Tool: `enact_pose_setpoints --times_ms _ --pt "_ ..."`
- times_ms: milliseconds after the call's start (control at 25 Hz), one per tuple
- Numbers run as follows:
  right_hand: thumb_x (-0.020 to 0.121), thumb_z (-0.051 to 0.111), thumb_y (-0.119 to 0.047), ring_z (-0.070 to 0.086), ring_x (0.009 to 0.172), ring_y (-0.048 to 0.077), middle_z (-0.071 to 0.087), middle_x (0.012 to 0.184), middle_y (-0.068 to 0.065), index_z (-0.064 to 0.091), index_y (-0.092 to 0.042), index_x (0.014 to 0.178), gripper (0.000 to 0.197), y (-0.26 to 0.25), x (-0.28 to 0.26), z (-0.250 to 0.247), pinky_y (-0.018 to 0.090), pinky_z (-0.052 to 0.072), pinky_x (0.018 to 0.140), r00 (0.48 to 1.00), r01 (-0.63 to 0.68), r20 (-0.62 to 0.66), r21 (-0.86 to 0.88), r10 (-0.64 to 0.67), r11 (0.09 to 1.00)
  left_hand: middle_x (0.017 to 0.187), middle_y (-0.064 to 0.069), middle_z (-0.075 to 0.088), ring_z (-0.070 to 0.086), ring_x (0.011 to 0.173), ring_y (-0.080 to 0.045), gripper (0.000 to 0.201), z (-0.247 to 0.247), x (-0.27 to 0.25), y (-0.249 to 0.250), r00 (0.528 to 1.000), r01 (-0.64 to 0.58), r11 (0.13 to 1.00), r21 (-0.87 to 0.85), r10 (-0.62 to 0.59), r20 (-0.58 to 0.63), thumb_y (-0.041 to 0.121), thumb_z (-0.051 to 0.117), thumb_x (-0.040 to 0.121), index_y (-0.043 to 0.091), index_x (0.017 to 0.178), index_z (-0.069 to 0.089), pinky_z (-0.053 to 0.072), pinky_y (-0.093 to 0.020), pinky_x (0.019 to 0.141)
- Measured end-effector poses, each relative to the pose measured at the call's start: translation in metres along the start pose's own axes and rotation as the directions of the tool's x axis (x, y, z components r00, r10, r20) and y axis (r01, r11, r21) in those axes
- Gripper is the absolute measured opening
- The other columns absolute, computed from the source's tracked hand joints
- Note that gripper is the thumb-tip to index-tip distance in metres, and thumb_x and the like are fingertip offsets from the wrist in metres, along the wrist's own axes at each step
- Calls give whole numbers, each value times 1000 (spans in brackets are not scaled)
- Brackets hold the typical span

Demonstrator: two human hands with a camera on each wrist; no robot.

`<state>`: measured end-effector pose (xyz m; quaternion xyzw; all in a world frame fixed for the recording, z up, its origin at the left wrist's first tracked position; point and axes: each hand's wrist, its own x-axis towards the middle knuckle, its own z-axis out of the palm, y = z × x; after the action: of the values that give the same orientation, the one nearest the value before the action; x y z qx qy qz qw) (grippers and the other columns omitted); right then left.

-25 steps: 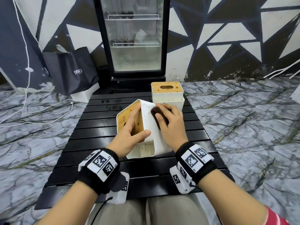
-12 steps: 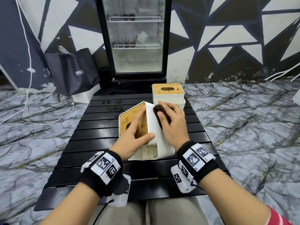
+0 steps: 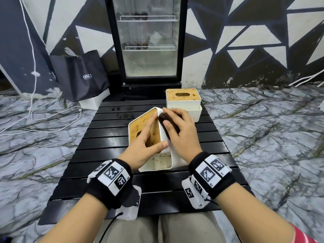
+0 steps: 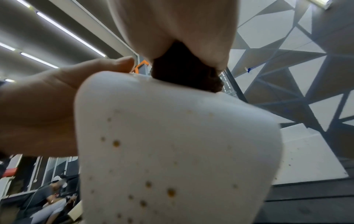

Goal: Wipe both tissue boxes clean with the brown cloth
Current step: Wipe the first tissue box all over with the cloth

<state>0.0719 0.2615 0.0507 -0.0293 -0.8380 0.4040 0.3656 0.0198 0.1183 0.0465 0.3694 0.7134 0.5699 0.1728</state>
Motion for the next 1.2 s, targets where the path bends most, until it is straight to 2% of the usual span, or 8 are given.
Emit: enact_pose_setpoints --times_ms 160,320,480,600,760,960,1120,1200 --pt "87 48 -29 40 114 16 48 120 -7 51 -31 126 39 0 -9 -3 12 26 96 1000 -14 15 35 14 999 151 2 33 30 140 -22 81 1 -1 3 1000 4 1000 -1 -4 -2 51 67 70 70 129 16 32 -51 111" --pt "90 38 -32 33 113 9 42 123 -14 45 -34 128 39 -1 -29 -5 9 25 98 995 -43 99 98 33 994 151 12 32 32 138 -8 83 -2 1 3 1000 -9 999 -32 9 1 51 68 70 65 133 17 34 -45 112" --pt "89 39 -27 34 114 12 42 120 -11 47 -32 128 40 -3 -14 -4 7 23 97 997 -34 66 84 29 996 153 5 29 27 142 -16 81 2 2 2 1000 3 1000 6 -3 -13 46 68 74 67 131 16 30 -49 113" --pt "91 40 -24 36 112 15 46 120 -5 49 -28 128 38 -6 6 -3 15 25 95 998 -51 35 62 49 997 152 17 27 25 141 -3 78 5 1 4 1000 -7 1000 5 7 -8 48 68 72 73 124 16 32 -47 113" --pt "94 44 -17 36 114 16 47 123 0 48 -26 130 37 -8 3 -1 20 25 97 996 -79 41 54 77 995 152 7 31 29 140 -14 77 3 1 2 1000 -1 1000 17 1 -18 50 67 71 76 122 16 32 -50 112" --pt "93 44 -19 35 114 16 46 124 1 48 -25 130 37 -10 -7 -1 18 24 97 996 -76 43 49 74 996 152 19 26 30 140 -9 77 3 2 2 999 -28 1000 9 28 -24 51 67 70 74 125 18 31 -48 113" --pt "95 43 -17 38 113 23 48 123 4 47 -24 130 37 -11 18 -2 24 27 97 992 -104 67 7 103 995 153 6 31 29 141 -15 82 3 3 -1 1000 -18 1000 -24 17 -13 50 69 71 67 132 17 30 -49 113" --pt "95 43 -17 38 113 23 48 123 3 47 -25 131 37 -10 20 0 24 27 97 992 -101 78 2 101 995 151 -3 34 32 140 -22 81 1 3 -1 1000 -7 999 -54 6 -18 47 70 72 67 132 18 39 -38 109"
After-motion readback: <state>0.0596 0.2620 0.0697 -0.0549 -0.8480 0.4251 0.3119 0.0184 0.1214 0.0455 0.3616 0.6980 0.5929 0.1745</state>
